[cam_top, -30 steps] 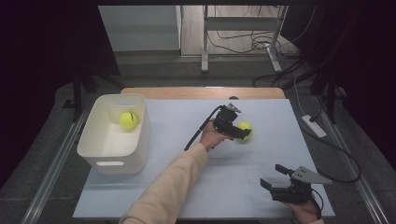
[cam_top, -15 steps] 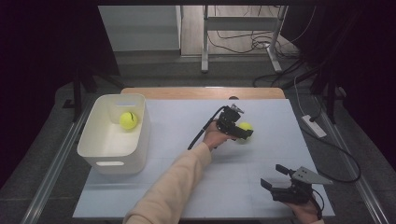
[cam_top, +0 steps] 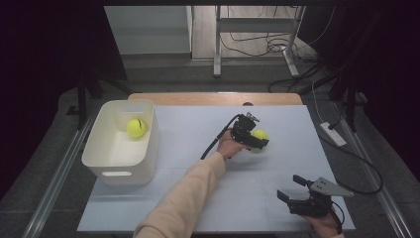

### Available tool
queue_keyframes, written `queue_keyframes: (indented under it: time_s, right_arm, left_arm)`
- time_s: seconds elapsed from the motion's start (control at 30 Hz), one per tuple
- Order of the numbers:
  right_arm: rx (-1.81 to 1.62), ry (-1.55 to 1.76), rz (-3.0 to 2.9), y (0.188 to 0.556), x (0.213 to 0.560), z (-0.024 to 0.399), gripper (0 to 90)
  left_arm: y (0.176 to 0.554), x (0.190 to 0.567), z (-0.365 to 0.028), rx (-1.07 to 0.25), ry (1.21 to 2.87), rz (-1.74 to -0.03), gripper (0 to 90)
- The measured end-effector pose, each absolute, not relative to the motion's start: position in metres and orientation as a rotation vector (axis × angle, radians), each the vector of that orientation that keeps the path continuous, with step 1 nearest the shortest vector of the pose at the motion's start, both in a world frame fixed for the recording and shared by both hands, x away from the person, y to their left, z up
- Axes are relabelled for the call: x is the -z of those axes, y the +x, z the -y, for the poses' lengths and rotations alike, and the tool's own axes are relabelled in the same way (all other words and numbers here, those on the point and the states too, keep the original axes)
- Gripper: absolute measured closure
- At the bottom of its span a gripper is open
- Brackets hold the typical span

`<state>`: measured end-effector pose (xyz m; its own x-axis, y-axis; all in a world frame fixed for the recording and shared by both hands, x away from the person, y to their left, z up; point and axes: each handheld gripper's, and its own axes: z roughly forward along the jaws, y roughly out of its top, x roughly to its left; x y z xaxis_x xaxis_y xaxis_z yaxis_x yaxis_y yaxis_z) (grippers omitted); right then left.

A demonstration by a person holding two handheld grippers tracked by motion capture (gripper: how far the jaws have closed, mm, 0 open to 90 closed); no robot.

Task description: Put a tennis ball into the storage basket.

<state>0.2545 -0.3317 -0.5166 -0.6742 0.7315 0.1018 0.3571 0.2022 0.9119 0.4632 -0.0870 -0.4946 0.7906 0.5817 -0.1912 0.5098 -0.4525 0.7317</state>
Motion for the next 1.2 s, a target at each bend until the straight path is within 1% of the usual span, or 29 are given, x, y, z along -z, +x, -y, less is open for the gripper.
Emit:
queue_keyframes:
  time_s: [0.53,0.67,0.83,1.2]
  right_arm:
    - [-1.464,1.020,-2.127,0.254,0.517,0.333,10.9]
    - [-1.464,1.021,-2.128,0.254,0.517,0.333,10.9]
    - [-1.464,1.018,-2.131,0.254,0.517,0.333,10.9]
    - [-1.466,1.023,-2.124,0.253,0.516,0.334,11.0]
  left_arm:
    - [0.471,0.505,0.096,-0.117,2.156,-0.807,10.0]
    - [0.472,0.507,0.098,-0.111,2.166,-0.811,12.4]
    - [0.473,0.510,0.099,-0.101,2.166,-0.815,25.0]
    - [0.471,0.503,0.096,-0.125,2.191,-0.818,26.9]
